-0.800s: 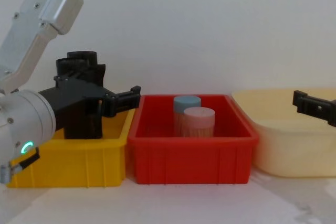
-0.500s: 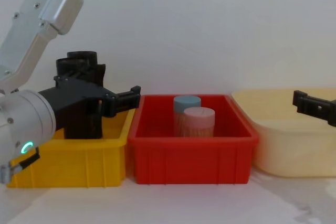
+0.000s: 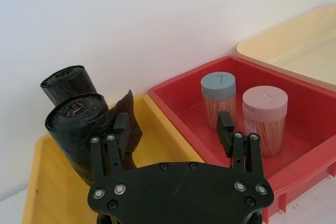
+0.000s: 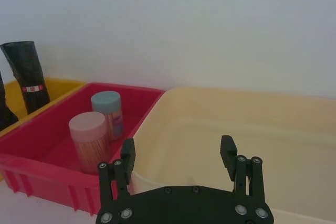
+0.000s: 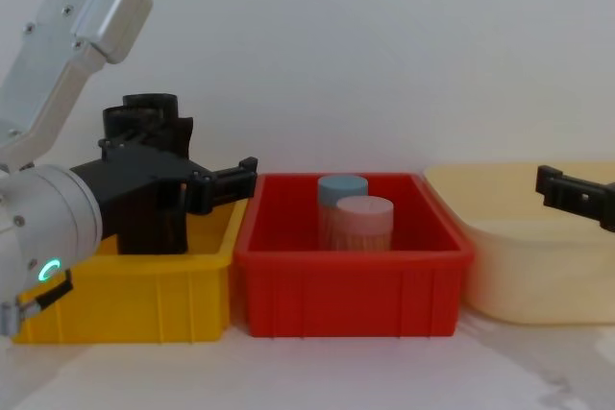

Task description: Pick up the garbage bag with the one hand and transfer it to the other hand.

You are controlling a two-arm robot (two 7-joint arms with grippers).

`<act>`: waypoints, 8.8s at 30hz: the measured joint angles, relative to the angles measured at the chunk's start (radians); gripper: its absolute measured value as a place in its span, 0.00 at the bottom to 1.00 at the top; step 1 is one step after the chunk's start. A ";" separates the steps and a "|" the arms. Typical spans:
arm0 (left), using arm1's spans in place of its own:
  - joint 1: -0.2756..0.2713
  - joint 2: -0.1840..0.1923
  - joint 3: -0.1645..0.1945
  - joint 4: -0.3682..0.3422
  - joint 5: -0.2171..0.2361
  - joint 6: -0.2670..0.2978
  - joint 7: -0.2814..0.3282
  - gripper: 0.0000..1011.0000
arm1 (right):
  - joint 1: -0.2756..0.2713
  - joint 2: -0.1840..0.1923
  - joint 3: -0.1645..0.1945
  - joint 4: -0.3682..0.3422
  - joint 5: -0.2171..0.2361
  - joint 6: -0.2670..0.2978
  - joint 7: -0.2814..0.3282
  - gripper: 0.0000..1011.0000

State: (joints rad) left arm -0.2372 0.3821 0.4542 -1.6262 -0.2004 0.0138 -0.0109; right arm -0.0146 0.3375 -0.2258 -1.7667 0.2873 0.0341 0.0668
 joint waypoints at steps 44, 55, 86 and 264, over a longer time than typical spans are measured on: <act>0.000 0.000 0.000 0.000 0.000 0.000 0.000 0.99 | -0.026 0.118 -0.016 -0.091 0.022 0.029 0.222 0.99; 0.000 0.000 0.000 0.000 0.000 0.000 0.000 0.99 | 0.088 0.100 -0.085 -0.014 -0.001 0.060 0.278 0.99; 0.000 0.000 0.000 0.000 0.000 0.000 0.000 0.99 | 0.463 0.065 -0.265 0.208 -0.088 0.367 0.393 0.99; 0.141 0.090 -0.101 -0.208 -0.128 0.134 -0.103 0.99 | 0.606 0.127 -0.149 0.369 -0.258 0.509 0.361 0.99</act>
State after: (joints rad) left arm -0.0959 0.4725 0.3527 -1.8343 -0.3279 0.1478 -0.1141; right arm 0.5912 0.4646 -0.3745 -1.3975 0.0291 0.5428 0.4277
